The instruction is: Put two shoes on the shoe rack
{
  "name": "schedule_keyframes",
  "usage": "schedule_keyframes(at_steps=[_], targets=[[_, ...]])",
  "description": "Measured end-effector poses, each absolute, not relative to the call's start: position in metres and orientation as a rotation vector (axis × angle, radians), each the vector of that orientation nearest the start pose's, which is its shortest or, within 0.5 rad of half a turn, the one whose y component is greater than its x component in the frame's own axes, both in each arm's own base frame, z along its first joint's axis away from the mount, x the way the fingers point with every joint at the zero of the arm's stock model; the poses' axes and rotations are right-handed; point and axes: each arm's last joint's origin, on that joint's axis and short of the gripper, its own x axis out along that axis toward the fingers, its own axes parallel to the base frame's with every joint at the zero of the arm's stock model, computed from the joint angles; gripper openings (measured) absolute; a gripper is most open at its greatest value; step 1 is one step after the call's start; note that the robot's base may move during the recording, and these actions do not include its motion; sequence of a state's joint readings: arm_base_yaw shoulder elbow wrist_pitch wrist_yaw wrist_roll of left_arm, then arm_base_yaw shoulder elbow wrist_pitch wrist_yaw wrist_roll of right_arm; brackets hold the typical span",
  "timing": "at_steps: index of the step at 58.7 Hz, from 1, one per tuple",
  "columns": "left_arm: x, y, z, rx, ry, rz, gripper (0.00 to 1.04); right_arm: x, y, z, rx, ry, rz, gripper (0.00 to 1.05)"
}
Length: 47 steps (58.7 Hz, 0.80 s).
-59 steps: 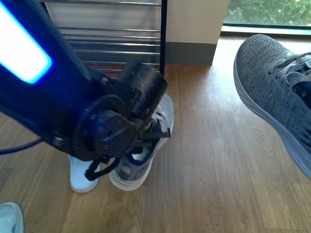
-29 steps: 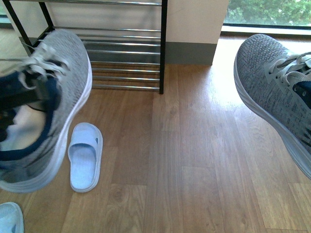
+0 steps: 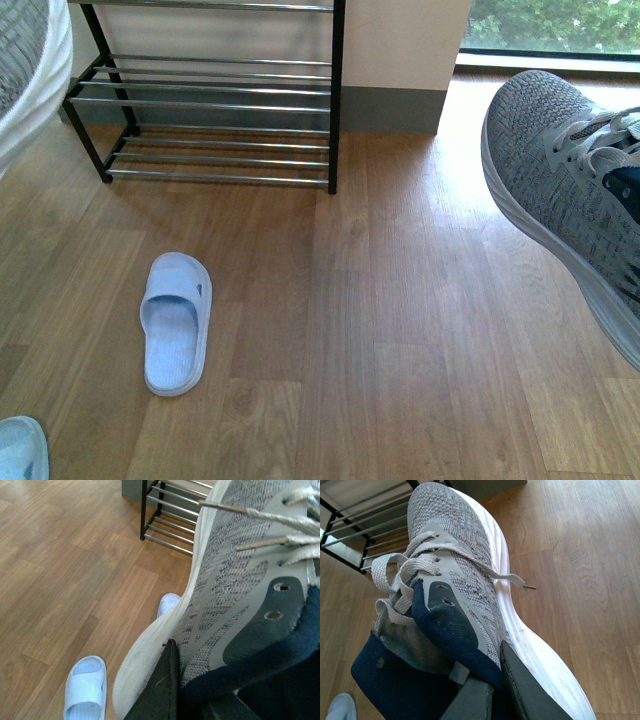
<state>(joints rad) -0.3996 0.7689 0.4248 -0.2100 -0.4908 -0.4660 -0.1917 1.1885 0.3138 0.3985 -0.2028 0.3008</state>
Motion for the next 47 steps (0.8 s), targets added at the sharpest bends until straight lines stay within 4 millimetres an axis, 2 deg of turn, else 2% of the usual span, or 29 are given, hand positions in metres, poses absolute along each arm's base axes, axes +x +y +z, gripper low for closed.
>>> schedule_keyframes(at_steps=[47], targets=[[0.1527, -0.0505, 0.2112, -0.205, 0.472, 0.19, 0.02, 0.2073, -0.0345, 0.1549, 0.387, 0.465, -0.065, 0.01]])
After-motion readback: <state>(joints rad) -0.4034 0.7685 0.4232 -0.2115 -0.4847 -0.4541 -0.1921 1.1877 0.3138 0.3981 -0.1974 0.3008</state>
